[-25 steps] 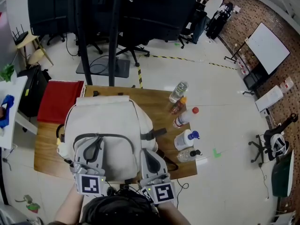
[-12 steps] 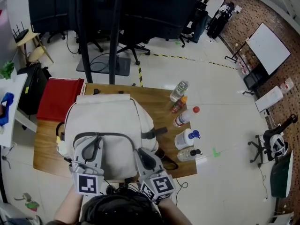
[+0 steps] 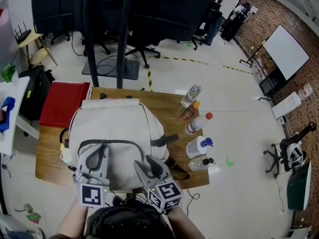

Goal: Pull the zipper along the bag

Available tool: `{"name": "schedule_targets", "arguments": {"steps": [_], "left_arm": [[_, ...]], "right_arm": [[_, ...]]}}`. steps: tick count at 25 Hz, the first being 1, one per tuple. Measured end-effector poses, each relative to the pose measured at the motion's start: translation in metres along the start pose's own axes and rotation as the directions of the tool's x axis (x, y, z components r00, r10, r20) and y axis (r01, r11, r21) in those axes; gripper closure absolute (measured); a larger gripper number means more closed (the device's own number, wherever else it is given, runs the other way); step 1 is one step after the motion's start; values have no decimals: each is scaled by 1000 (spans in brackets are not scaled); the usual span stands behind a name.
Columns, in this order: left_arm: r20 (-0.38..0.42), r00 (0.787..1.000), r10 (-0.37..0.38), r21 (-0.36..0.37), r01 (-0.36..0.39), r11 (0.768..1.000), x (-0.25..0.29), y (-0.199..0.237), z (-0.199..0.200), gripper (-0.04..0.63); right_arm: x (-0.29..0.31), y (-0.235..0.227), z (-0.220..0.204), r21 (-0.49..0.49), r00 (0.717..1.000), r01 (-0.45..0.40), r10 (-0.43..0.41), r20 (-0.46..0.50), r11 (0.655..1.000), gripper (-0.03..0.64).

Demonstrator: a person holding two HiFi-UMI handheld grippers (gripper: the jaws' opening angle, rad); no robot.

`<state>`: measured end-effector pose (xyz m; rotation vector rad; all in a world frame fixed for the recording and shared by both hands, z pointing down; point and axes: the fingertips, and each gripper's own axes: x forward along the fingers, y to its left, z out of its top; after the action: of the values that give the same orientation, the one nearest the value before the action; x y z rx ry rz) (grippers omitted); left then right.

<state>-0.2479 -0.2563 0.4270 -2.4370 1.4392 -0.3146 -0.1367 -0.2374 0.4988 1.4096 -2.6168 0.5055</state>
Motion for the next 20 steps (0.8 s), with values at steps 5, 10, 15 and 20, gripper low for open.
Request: {"name": "schedule_targets", "arguments": {"steps": [5,10,15,20], "left_arm": [[-4,1000,0,6,0,1000,-1,-1,0,549],[-3,1000,9,-16,-9,1000,-1,0,-2,549],[-7,1000,12,-29,-13,1000,-2,1,-2,549],[2,1000,10,-32,-10,999,-1,1,-1,549]], "right_arm": [[13,4,1,-12,999,-36,36,-21,999,416],[24,-2,-8,25,999,-25,26,-35,999,424],[25,-4,-7,13,999,-6,6,-35,1000,440],[23,-6,-5,22,999,5,-4,-32,1000,490]]}}
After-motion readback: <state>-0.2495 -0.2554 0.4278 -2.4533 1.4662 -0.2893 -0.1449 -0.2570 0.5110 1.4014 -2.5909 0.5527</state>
